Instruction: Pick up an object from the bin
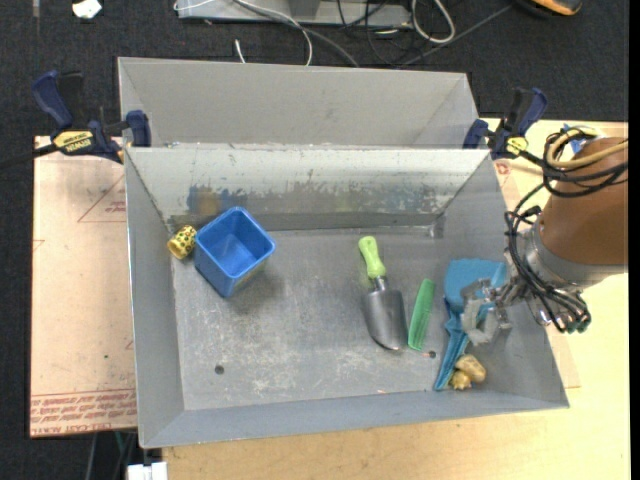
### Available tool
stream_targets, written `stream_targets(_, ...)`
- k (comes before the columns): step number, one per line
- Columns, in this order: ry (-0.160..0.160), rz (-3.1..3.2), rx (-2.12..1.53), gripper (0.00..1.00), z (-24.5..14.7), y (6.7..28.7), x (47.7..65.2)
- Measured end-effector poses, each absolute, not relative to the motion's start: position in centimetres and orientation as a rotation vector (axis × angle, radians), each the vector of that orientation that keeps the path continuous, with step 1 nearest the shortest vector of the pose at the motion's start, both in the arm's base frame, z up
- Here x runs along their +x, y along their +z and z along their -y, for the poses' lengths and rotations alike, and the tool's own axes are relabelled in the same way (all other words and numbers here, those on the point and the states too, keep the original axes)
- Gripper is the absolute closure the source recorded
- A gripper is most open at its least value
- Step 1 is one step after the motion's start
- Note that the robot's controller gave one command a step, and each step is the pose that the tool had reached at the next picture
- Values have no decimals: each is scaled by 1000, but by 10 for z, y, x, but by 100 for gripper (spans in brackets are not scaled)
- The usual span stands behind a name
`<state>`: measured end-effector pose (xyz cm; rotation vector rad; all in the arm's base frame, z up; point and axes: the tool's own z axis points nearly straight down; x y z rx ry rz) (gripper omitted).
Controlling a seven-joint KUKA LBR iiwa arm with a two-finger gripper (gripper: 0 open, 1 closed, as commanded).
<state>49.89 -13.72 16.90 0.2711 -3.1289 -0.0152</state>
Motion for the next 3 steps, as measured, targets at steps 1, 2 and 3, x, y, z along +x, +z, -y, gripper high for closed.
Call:
stream_targets(1, -14, 3129, 323, 100, 137, 188, 497)
stream_targets(2, -20, 3136, 81, 100, 130, 144, 491)
stream_targets(3, -10, 3143, 288, 100, 153, 193, 491)
